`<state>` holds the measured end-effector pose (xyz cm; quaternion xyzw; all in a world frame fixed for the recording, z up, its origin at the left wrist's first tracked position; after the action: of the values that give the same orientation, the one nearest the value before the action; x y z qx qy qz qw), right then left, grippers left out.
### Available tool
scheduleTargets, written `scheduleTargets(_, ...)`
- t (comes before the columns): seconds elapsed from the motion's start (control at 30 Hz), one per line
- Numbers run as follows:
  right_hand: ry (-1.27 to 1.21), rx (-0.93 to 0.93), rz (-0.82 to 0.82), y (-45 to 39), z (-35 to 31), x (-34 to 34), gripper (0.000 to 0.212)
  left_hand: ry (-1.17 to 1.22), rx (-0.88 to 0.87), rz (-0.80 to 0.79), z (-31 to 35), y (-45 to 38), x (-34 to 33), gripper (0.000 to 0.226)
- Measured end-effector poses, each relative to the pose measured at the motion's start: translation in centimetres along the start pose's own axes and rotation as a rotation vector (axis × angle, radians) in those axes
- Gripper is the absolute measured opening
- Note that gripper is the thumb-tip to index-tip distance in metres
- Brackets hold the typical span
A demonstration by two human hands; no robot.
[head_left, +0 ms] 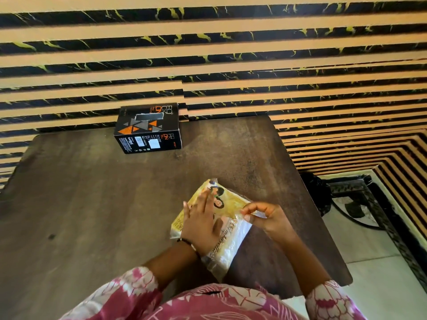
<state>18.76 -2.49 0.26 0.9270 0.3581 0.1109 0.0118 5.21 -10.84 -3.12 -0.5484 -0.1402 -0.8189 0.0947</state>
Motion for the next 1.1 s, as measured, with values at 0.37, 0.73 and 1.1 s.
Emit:
scheduleTargets(0.37,0.14,-0.084,-0.081,1.6,-0.4,0.3,0.018,-0.187,-0.167,-0.081,-2.6,-1.0,-1.4,0.083)
scheduleTargets(0.73,0.341,-0.071,-0.043,3.3,-0.2,3.0,0.04,-0.27,-0.102,-0.152,-0.5,-3.0,0.8,0.064)
scheduleTargets(1.1,0.409,0.043,-0.046,2.6,-1.8,-0.5,0.02,-0.074,-0.235,-0.152,3.8,2.7,0.1,0.072)
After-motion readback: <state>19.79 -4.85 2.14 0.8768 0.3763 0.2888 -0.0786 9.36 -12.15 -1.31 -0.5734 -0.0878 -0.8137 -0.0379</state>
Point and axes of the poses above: each hand's wrist, its own y-axis away from the middle knuckle, its own x-axis out of the back of the hand, z = x × y, the point moved 9 cm from there along -y, towards the middle knuckle, and after that the axes turned 1 degree about -y, right-handed, at the moved point
